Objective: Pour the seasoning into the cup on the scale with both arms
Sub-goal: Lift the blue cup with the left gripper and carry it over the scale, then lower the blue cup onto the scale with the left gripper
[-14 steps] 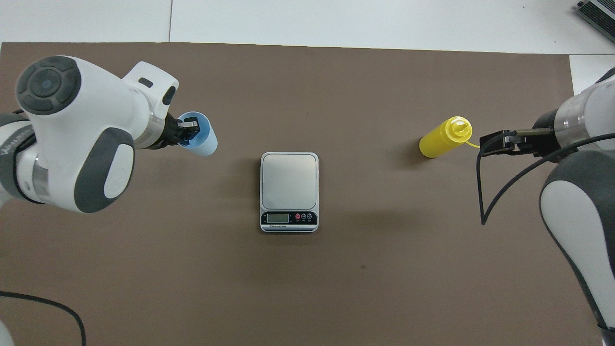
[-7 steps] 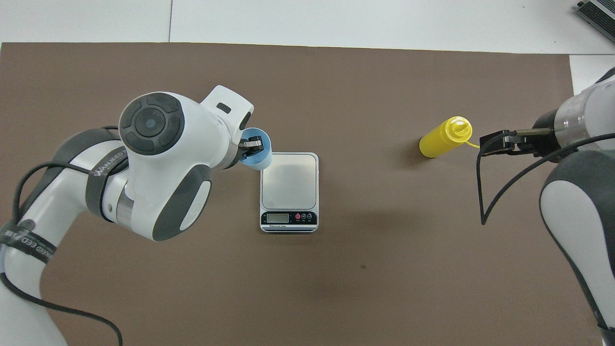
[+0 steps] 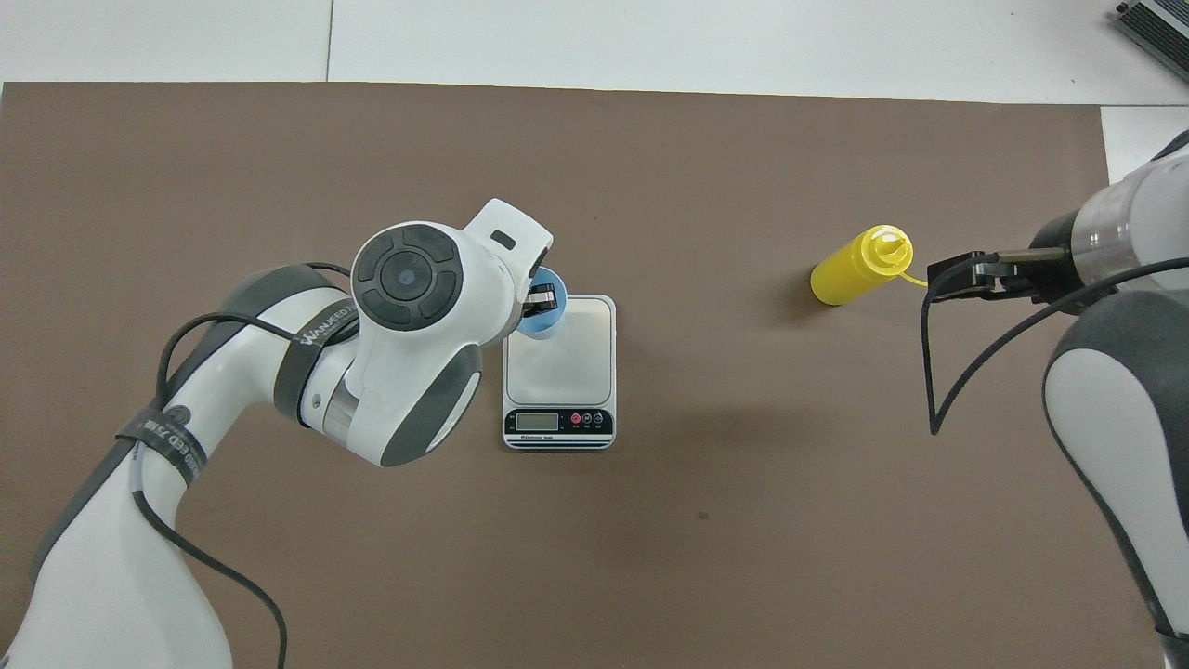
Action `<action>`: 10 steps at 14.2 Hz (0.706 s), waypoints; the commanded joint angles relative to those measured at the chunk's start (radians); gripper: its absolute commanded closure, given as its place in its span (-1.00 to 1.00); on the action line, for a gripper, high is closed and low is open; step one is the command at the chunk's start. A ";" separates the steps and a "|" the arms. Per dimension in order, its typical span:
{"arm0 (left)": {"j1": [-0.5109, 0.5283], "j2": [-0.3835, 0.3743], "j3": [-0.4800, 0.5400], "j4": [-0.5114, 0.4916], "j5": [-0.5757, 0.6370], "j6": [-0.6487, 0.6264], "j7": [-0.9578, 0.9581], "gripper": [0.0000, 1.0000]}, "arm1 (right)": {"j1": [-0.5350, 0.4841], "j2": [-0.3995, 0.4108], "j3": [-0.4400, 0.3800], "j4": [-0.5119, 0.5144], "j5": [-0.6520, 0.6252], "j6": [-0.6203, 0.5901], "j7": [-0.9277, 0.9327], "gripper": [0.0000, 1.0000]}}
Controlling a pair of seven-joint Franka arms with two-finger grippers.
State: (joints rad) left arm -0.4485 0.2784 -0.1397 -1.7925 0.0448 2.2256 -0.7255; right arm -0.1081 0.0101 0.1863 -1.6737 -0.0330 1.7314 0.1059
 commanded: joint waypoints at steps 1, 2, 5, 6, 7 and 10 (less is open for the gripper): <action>-0.027 0.042 0.015 -0.001 0.061 0.063 -0.046 1.00 | -0.005 -0.015 -0.004 -0.011 0.019 0.000 -0.031 -1.00; -0.027 0.042 0.015 -0.002 0.063 0.063 -0.046 1.00 | -0.007 -0.015 -0.004 -0.011 0.019 -0.001 -0.031 -1.00; -0.030 0.047 0.015 -0.008 0.064 0.068 -0.048 1.00 | -0.005 -0.015 -0.004 -0.011 0.019 0.000 -0.031 -1.00; -0.035 0.051 0.015 -0.008 0.064 0.069 -0.048 1.00 | -0.005 -0.015 -0.004 -0.011 0.019 0.000 -0.031 -1.00; -0.035 0.051 0.015 -0.008 0.064 0.072 -0.048 1.00 | -0.005 -0.015 -0.004 -0.011 0.019 -0.001 -0.031 -1.00; -0.033 0.059 0.015 -0.008 0.066 0.083 -0.048 1.00 | -0.005 -0.015 -0.004 -0.011 0.019 0.000 -0.031 -1.00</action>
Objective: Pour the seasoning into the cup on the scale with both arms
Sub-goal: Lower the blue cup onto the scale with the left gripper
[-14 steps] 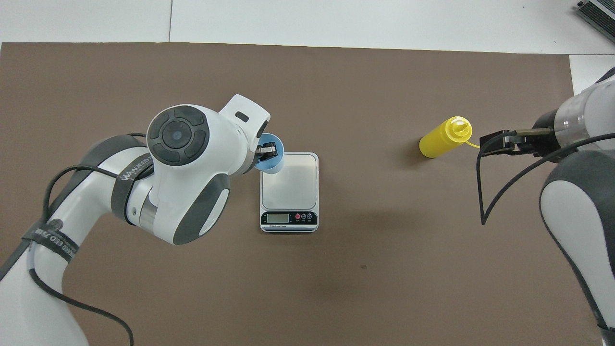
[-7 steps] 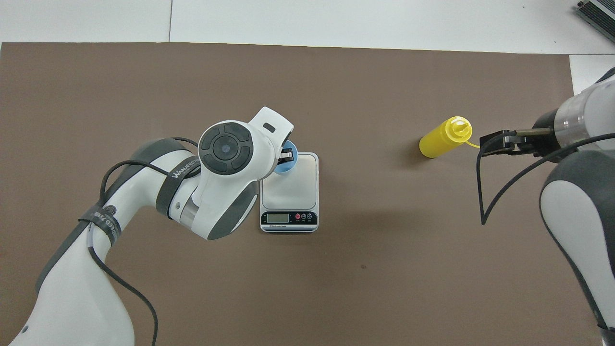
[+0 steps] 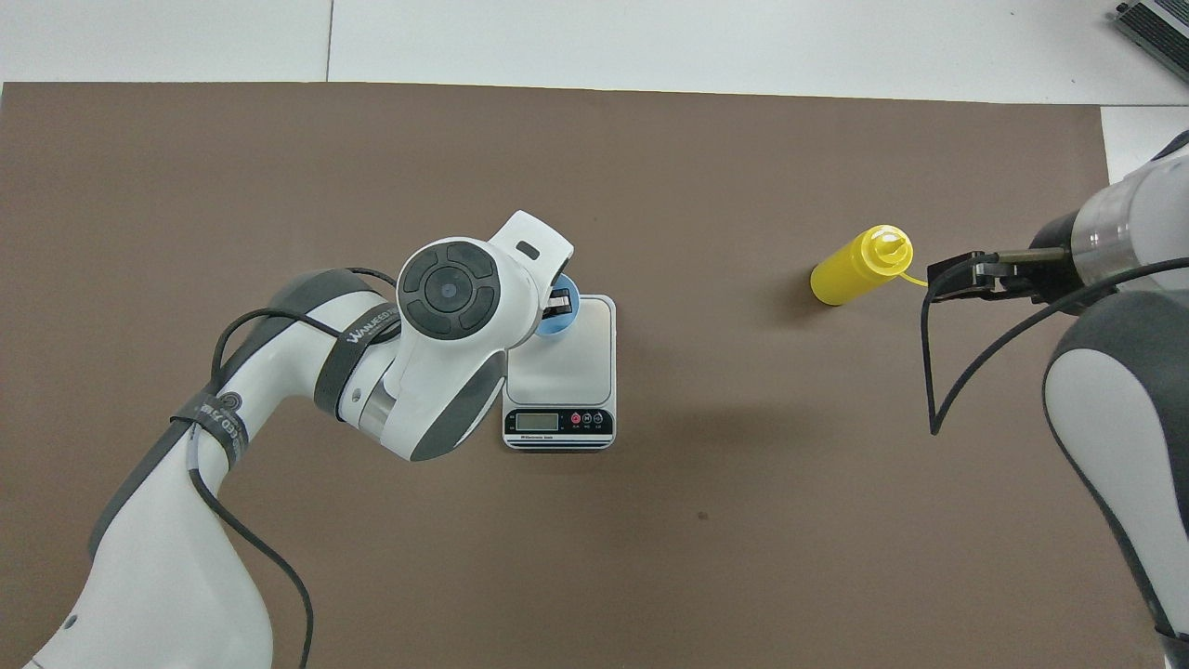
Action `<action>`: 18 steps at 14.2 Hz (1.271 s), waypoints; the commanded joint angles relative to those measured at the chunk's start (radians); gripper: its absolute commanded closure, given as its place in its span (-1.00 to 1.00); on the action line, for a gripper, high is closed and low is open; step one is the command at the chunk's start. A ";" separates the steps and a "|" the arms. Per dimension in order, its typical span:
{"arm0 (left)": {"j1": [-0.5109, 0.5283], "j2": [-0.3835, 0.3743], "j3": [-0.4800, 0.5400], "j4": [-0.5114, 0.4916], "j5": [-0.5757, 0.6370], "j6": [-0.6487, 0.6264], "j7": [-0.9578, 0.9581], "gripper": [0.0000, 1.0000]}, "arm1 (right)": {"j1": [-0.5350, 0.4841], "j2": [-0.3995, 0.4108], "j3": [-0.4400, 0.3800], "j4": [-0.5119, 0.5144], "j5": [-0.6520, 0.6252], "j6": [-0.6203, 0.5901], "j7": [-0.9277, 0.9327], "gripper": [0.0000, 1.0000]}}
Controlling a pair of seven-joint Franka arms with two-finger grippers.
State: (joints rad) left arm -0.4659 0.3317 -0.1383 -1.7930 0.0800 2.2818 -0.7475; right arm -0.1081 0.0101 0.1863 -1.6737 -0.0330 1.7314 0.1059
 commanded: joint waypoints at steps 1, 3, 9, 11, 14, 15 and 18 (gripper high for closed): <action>-0.016 0.006 0.014 -0.008 0.030 0.027 -0.026 1.00 | -0.005 -0.015 -0.004 -0.011 0.019 -0.001 -0.031 -1.00; -0.016 0.006 0.014 -0.011 0.030 0.027 -0.026 1.00 | -0.005 -0.015 -0.004 -0.011 0.019 0.000 -0.031 -1.00; -0.017 0.006 0.014 -0.023 0.030 0.042 -0.026 0.87 | -0.005 -0.015 -0.004 -0.011 0.019 0.000 -0.031 -1.00; -0.017 0.006 0.014 -0.025 0.030 0.042 -0.026 0.20 | -0.005 -0.015 -0.004 -0.011 0.019 0.000 -0.031 -1.00; -0.017 0.004 0.014 -0.022 0.029 0.032 -0.026 -0.84 | -0.005 -0.015 -0.004 -0.011 0.019 -0.001 -0.031 -1.00; -0.017 0.003 0.019 -0.019 0.030 0.019 -0.026 -1.00 | -0.005 -0.015 -0.004 -0.011 0.021 -0.001 -0.031 -1.00; 0.013 -0.061 0.028 0.000 0.030 -0.082 -0.015 -1.00 | -0.005 -0.015 -0.004 -0.011 0.019 0.000 -0.031 -1.00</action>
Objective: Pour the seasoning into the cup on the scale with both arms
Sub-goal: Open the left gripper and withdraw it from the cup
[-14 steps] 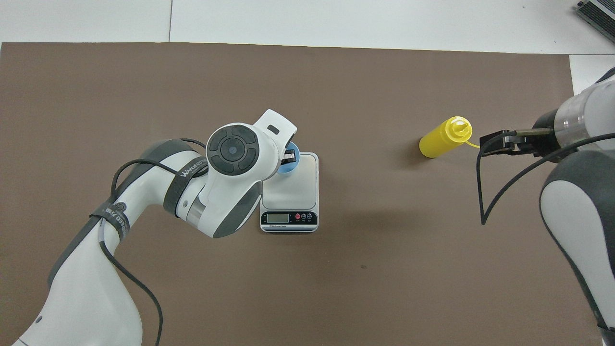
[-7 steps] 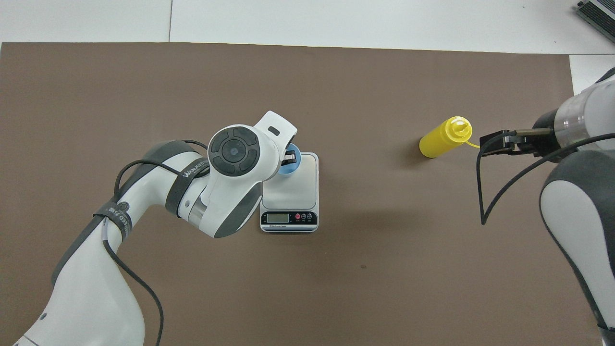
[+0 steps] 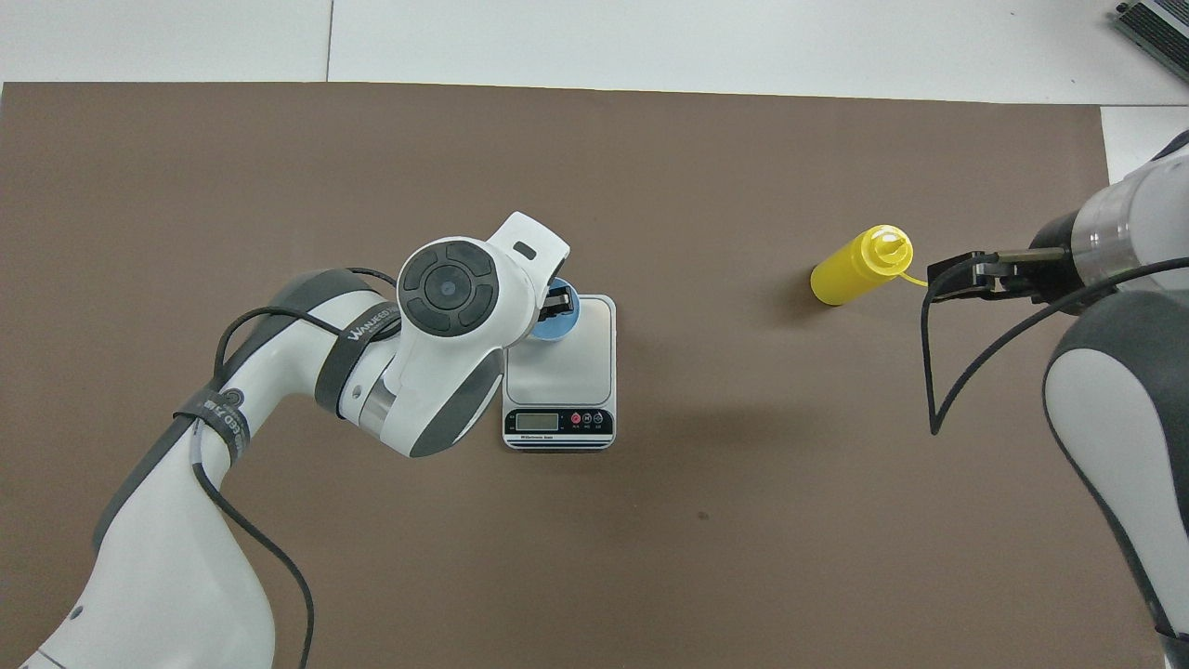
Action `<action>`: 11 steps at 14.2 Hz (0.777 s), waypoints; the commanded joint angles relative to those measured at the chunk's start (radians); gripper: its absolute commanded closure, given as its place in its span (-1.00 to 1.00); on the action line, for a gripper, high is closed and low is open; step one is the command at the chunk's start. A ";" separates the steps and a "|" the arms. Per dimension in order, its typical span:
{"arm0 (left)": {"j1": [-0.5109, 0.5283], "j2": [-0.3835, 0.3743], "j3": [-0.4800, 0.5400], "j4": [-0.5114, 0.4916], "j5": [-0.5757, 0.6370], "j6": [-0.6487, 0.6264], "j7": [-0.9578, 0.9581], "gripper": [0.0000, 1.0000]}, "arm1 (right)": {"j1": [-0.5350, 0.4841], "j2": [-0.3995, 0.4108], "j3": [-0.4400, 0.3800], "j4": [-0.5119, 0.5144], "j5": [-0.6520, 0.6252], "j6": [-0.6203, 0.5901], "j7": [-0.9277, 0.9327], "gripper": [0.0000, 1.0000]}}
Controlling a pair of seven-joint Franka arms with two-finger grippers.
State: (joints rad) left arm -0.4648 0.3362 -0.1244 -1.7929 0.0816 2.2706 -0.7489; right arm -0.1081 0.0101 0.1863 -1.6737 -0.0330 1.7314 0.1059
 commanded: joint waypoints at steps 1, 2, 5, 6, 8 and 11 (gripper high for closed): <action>0.037 -0.087 0.014 0.001 0.029 -0.092 -0.010 -1.00 | -0.005 -0.015 -0.004 -0.011 0.019 0.000 -0.031 -1.00; 0.061 -0.114 0.014 0.003 0.029 -0.111 0.002 -1.00 | -0.005 -0.015 -0.004 -0.011 0.019 -0.001 -0.031 -1.00; 0.133 -0.170 0.011 0.006 0.027 -0.186 0.106 -1.00 | -0.005 -0.015 -0.004 -0.011 0.021 -0.001 -0.031 -1.00; 0.143 -0.181 0.012 0.006 0.026 -0.209 0.143 -1.00 | -0.005 -0.015 -0.004 -0.011 0.019 0.000 -0.031 -1.00; 0.178 -0.213 0.012 0.006 0.026 -0.249 0.196 -1.00 | -0.005 -0.015 -0.004 -0.011 0.019 -0.001 -0.031 -1.00; 0.244 -0.284 0.012 0.006 0.007 -0.342 0.391 -1.00 | -0.005 -0.015 -0.004 -0.011 0.019 0.000 -0.031 -1.00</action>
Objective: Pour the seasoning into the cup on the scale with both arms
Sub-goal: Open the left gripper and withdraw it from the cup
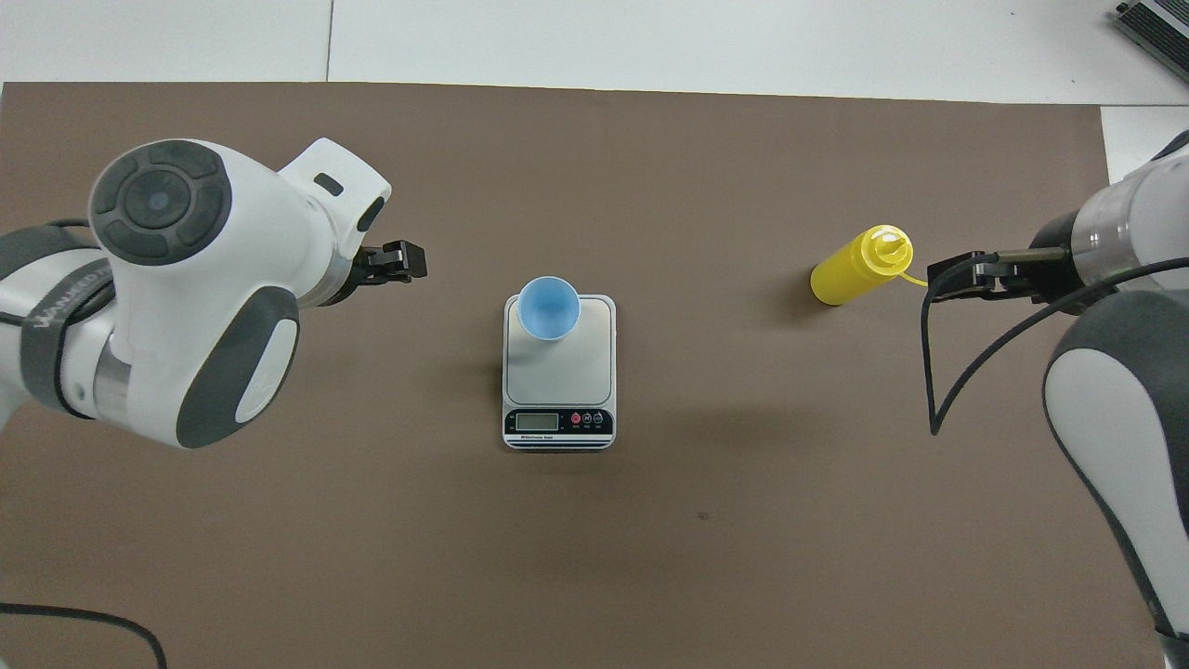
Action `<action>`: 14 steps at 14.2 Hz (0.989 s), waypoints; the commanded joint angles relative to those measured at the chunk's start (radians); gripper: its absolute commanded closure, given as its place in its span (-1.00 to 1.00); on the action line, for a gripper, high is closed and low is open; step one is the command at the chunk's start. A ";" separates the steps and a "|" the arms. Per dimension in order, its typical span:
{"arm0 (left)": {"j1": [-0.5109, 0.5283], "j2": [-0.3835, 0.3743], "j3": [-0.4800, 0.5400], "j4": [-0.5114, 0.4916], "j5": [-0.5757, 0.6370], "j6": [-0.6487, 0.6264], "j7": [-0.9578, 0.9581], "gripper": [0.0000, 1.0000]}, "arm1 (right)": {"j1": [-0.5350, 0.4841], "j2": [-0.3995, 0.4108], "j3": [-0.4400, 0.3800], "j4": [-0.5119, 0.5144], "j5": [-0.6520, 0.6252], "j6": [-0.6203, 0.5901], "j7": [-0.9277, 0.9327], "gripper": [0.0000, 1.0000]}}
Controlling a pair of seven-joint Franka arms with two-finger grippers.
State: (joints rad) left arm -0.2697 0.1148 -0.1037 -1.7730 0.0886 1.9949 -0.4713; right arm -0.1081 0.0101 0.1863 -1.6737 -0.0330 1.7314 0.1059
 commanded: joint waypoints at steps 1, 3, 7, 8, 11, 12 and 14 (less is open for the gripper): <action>0.073 -0.085 -0.007 -0.014 -0.010 -0.089 0.170 -1.00 | -0.005 -0.015 -0.004 -0.011 0.019 0.000 -0.031 -1.00; 0.118 -0.127 -0.004 -0.014 -0.012 -0.134 0.264 -1.00 | -0.005 -0.015 -0.004 -0.011 0.019 0.000 -0.031 -1.00; 0.220 -0.178 -0.001 -0.005 -0.061 -0.211 0.486 -1.00 | -0.005 -0.015 -0.004 -0.011 0.019 -0.001 -0.031 -1.00; 0.231 -0.182 -0.001 0.010 -0.063 -0.235 0.494 -1.00 | -0.005 -0.015 -0.004 -0.011 0.019 0.000 -0.031 -1.00; 0.253 -0.175 0.001 0.111 -0.063 -0.359 0.497 -1.00 | -0.005 -0.015 -0.004 -0.011 0.019 -0.001 -0.031 -1.00; 0.265 -0.169 0.001 0.142 -0.063 -0.392 0.520 -1.00 | -0.005 -0.015 -0.004 -0.011 0.019 0.000 -0.031 -1.00; 0.285 -0.175 0.001 0.139 -0.063 -0.401 0.618 -1.00 | -0.005 -0.015 -0.004 -0.011 0.019 -0.001 -0.031 -1.00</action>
State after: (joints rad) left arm -0.0158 -0.0625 -0.0951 -1.6550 0.0429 1.6283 0.0630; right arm -0.1081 0.0101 0.1863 -1.6737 -0.0330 1.7314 0.1059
